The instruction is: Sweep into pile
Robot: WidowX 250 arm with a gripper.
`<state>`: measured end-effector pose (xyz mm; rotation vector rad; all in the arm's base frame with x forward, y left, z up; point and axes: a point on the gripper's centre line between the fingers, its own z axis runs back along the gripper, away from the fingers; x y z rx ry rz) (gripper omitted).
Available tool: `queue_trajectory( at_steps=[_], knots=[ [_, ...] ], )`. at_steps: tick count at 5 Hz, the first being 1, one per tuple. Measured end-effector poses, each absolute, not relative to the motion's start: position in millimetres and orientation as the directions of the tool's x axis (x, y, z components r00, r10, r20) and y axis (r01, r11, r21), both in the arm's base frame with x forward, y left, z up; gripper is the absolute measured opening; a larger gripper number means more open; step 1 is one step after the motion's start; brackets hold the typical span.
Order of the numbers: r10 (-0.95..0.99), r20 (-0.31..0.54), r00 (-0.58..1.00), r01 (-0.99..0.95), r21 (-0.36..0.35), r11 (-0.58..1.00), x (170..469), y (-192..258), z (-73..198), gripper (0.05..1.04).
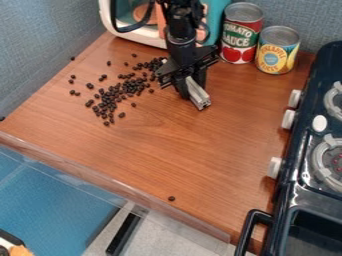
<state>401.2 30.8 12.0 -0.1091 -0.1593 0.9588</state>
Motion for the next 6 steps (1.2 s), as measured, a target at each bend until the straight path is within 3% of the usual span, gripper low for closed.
queue_trajectory(
  at_steps=[6],
  knots=[
    [0.844, 0.043, 0.535, -0.835, -0.126, 0.535, 339, 67, 12, 0.385]
  ],
)
